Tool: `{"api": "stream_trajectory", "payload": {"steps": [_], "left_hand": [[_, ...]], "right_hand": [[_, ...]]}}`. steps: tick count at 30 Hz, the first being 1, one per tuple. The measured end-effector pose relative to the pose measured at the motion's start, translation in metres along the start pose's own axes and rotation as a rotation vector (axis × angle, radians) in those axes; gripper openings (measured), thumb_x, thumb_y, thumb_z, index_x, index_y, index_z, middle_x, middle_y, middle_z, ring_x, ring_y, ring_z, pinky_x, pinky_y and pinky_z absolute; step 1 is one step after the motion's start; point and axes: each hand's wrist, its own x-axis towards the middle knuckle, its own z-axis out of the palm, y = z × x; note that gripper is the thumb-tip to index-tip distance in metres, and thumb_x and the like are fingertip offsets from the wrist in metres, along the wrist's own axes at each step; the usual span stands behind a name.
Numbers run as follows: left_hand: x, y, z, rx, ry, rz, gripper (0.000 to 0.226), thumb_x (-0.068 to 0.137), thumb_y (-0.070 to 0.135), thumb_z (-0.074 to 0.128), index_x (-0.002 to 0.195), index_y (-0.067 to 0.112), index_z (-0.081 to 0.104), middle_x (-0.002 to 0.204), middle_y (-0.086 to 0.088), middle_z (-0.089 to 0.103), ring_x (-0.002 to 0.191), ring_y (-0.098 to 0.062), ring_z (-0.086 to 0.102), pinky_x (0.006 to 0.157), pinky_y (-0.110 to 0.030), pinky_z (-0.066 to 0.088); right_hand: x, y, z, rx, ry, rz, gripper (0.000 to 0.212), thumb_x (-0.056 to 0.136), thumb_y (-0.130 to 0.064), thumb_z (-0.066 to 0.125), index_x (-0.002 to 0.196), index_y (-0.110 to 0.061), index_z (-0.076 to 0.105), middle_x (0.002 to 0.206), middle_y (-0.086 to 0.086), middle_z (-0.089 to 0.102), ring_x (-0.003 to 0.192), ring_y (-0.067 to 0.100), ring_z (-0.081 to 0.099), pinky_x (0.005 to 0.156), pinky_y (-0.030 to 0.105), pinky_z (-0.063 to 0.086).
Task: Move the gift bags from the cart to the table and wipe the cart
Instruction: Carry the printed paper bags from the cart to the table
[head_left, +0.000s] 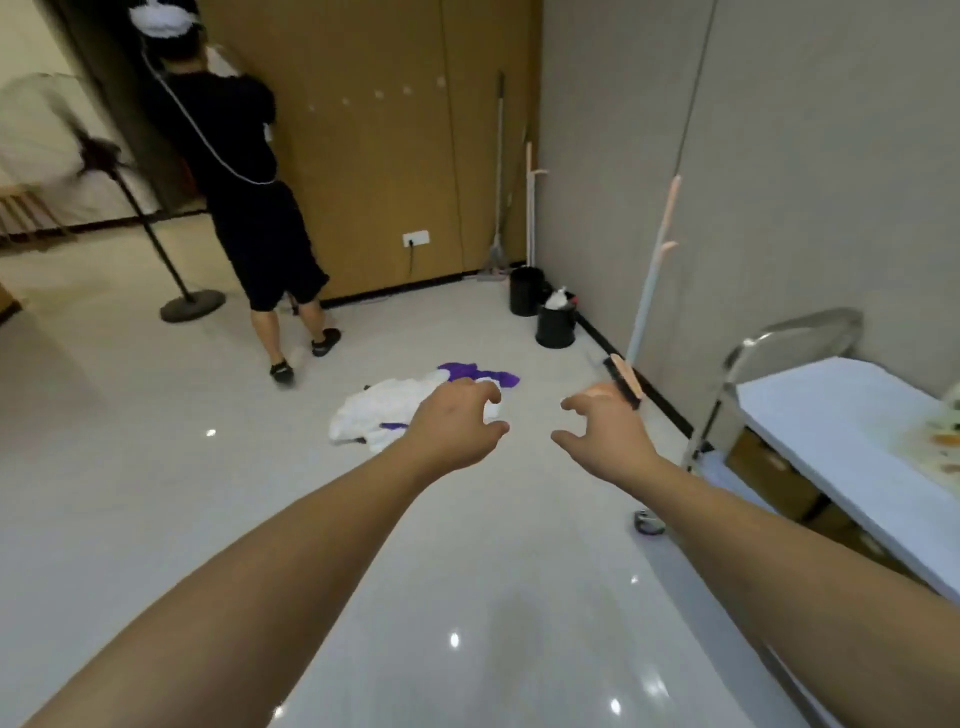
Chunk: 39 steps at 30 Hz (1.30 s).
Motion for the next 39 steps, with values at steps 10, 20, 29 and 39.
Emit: {"api": "stream_trajectory", "payload": {"steps": [10, 20, 29, 39], "left_hand": [[0.123, 0.234, 0.119, 0.048, -0.279, 0.517, 0.044, 0.093, 0.044, 0.064, 0.131, 0.024, 0.058, 0.132, -0.003, 0.059, 0.123, -0.025, 0.052, 0.099, -0.038, 0.047], [0.219, 0.379, 0.183, 0.017, -0.451, 0.884, 0.053, 0.096, 0.046, 0.06, 0.142, 0.024, 0.048, 0.139, -0.002, 0.053, 0.127, -0.025, 0.05, 0.101, -0.039, 0.044], [0.314, 0.446, 0.201, -0.156, -0.528, 0.972, 0.05, 0.097, 0.039, 0.064, 0.14, 0.018, 0.052, 0.14, -0.002, 0.054, 0.124, -0.021, 0.053, 0.094, -0.03, 0.042], [0.38, 0.545, 0.247, -0.255, -0.583, 0.896, 0.047, 0.095, 0.038, 0.066, 0.137, 0.021, 0.054, 0.136, 0.0, 0.057, 0.116, -0.021, 0.057, 0.084, -0.031, 0.045]], "right_hand": [[-0.032, 0.217, -0.111, 0.058, 0.213, 0.487, 0.043, 0.092, -0.037, 0.067, 0.13, -0.017, 0.064, 0.128, 0.009, 0.065, 0.116, 0.029, 0.06, 0.095, 0.036, 0.048], [-0.036, 0.322, -0.172, -0.012, 0.444, 0.886, 0.052, 0.092, -0.043, 0.067, 0.138, -0.023, 0.057, 0.136, 0.001, 0.062, 0.119, 0.024, 0.059, 0.095, 0.036, 0.049], [0.017, 0.36, -0.211, -0.048, 0.518, 1.085, 0.052, 0.093, -0.042, 0.066, 0.14, -0.02, 0.056, 0.136, 0.003, 0.062, 0.114, 0.024, 0.062, 0.09, 0.035, 0.05], [0.06, 0.457, -0.291, -0.079, 0.73, 1.115, 0.051, 0.092, -0.04, 0.066, 0.139, -0.022, 0.056, 0.126, 0.004, 0.066, 0.097, 0.025, 0.068, 0.076, 0.034, 0.055]]}}
